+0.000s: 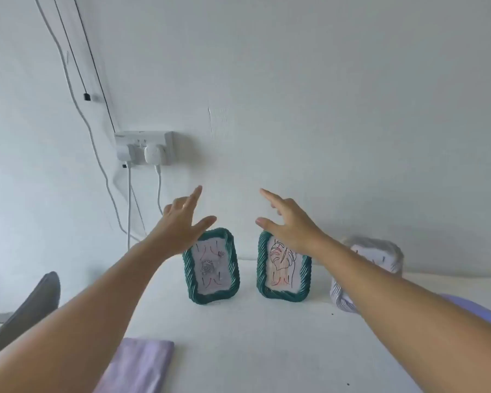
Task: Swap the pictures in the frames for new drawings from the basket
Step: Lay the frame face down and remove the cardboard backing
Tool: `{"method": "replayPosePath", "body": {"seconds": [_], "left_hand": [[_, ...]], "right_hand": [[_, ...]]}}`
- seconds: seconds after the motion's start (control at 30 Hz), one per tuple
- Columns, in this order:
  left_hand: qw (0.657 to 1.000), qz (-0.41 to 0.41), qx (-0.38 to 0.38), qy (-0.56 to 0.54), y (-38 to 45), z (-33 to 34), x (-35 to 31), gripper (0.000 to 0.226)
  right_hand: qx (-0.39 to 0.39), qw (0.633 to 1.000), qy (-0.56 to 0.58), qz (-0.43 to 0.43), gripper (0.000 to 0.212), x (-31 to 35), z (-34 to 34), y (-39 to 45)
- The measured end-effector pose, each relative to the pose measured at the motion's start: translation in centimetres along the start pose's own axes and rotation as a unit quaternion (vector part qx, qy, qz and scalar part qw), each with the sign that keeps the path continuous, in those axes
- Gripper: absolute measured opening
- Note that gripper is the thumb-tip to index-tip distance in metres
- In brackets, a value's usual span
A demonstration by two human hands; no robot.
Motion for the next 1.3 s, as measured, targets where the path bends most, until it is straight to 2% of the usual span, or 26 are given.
{"method": "replayPosePath", "body": {"seconds": [0.1,0.27,0.4,0.53,0.67,0.83,1.0,1.3], "left_hand": [[0.997,-0.058,-0.001,-0.043,-1.7,2.9,3.5,0.075],[0.985,-0.097,0.035,-0.138,-2.8,7.4,6.7,0.071],[0.962,-0.114,0.053,-0.244,-2.3,9.9,7.6,0.073],[0.921,-0.104,0.075,-0.367,-2.0,11.0,7.8,0.082],[0.898,-0.090,0.063,-0.426,-2.3,11.2,8.0,0.090],[0.872,-0.080,0.058,-0.480,-3.7,10.6,7.6,0.089],[0.845,-0.045,0.062,-0.528,-6.0,10.0,6.2,0.088],[0.814,-0.031,0.065,-0.576,-9.6,11.8,2.9,0.078]], "right_hand": [[0.034,0.997,0.067,0.006,0.068,-0.3,4.7,0.3],[0.093,0.984,0.148,0.028,0.078,-1.3,10.9,2.3],[0.128,0.975,0.173,0.052,0.087,-2.1,13.5,3.9],[0.153,0.964,0.206,0.065,0.093,-3.0,15.2,4.9],[0.134,0.965,0.220,0.048,0.094,-3.1,15.7,4.6],[0.094,0.961,0.258,0.013,0.096,-3.3,15.3,3.6],[0.099,0.939,0.329,-0.009,0.086,-2.6,14.2,0.8],[0.070,0.922,0.381,0.007,0.084,-4.0,13.4,-4.8]]}}
Point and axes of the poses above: each hand's wrist, its own y-axis towards the middle knuckle, its own z-axis out of the palm, x = y × z, the point moved 3 cm from there along y, towards the middle knuckle, and after that the axes turned 7 degrees about x, right-handed, at the moved point
